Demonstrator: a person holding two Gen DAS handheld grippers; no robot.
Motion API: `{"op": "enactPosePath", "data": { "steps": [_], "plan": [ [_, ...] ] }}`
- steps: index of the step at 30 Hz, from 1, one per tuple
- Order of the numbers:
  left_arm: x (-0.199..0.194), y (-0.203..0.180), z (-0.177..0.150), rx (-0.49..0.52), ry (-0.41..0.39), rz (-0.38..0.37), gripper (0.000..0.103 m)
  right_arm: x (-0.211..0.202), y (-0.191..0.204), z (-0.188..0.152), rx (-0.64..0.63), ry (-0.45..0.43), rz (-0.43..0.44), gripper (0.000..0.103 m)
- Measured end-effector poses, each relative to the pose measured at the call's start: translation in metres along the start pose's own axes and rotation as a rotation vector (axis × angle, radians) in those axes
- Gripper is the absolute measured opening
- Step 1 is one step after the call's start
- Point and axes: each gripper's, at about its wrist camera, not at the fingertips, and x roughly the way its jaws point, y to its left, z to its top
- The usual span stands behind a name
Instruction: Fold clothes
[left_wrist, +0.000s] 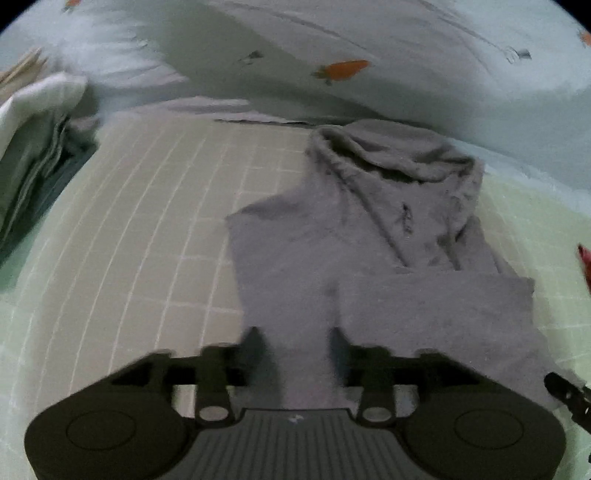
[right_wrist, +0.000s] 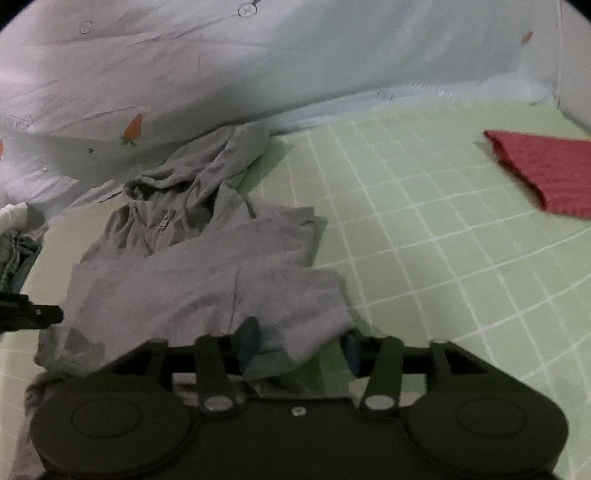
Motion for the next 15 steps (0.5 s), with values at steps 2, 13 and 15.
{"op": "enactPosePath", "data": {
  "steps": [2, 13, 15],
  "plan": [
    [-0.005, 0.006, -0.004, 0.003, -0.022, 0.012, 0.084, -0.005, 0.001, 0.003, -0.02, -0.02, -0.028, 0.094],
    [-0.004, 0.012, 0.014, 0.023, -0.071, 0.03, 0.095, 0.023, 0.017, 0.053, -0.158, -0.091, -0.056, 0.103],
    [-0.001, 0.01, 0.026, 0.034, -0.087, 0.046, 0.095, 0.034, 0.02, 0.066, -0.175, -0.099, -0.046, 0.103]
  ]
}}
